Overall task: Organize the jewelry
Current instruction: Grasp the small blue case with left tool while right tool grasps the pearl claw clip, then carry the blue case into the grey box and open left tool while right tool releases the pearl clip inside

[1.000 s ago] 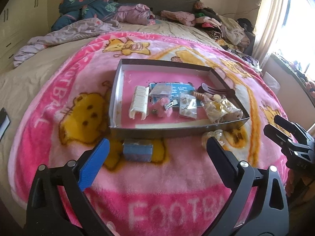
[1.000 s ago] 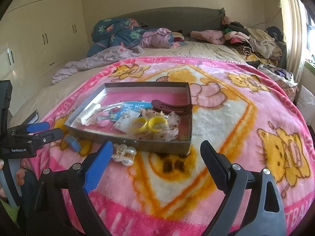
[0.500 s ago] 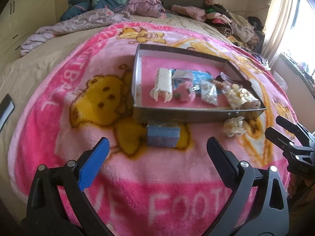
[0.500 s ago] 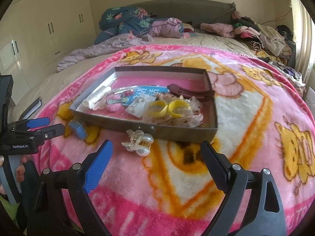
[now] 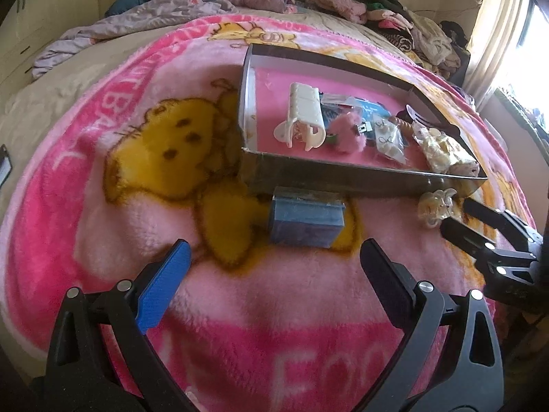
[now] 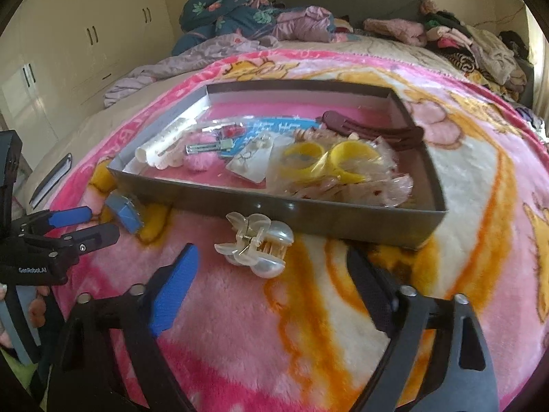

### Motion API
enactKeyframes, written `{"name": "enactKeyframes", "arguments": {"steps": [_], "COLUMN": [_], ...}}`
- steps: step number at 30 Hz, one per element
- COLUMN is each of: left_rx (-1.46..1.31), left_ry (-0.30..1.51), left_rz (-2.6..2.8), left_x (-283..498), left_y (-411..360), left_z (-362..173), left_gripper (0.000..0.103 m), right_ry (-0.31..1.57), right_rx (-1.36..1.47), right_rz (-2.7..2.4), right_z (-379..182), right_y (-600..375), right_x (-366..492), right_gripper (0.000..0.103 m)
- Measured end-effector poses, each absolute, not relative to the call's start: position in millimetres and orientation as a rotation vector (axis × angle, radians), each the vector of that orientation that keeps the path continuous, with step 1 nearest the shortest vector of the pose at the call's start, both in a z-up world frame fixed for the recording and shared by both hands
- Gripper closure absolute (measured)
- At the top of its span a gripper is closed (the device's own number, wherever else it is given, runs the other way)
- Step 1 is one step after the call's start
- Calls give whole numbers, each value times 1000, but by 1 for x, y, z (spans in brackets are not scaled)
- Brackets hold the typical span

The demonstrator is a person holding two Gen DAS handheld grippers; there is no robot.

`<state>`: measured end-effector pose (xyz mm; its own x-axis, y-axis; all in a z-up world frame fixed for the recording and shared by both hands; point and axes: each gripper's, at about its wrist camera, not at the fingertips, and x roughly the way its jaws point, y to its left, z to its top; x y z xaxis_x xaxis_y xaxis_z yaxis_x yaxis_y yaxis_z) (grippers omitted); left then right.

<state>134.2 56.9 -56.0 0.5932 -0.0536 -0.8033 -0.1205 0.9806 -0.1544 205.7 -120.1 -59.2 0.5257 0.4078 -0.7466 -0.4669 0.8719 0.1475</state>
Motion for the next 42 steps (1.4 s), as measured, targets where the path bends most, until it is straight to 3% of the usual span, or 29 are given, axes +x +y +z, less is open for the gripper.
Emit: {"name": "enactKeyframes", "arguments": {"steps": [10,14,16,42], "left_rx": [-211,-207,-203,-156], "left_ry": [952,955,957,846], "left_rz": [29,28,20,-105], "left_x": [151,154,156,165], "left_y": [52,49,47,5], "left_z": [-63,-63,-63,-3], "left_gripper": [36,56,67,67], "right_ry": [894,884,878,762], "right_rx": [-57,-68,-81,-40], "right_rz": [547,572,579,546], "right_z": [-70,-69,-67,-3], "right_y": [-113,-112,-110,-166], "right_x": [217,216,214,205], "right_gripper": [38,55,55,55]}}
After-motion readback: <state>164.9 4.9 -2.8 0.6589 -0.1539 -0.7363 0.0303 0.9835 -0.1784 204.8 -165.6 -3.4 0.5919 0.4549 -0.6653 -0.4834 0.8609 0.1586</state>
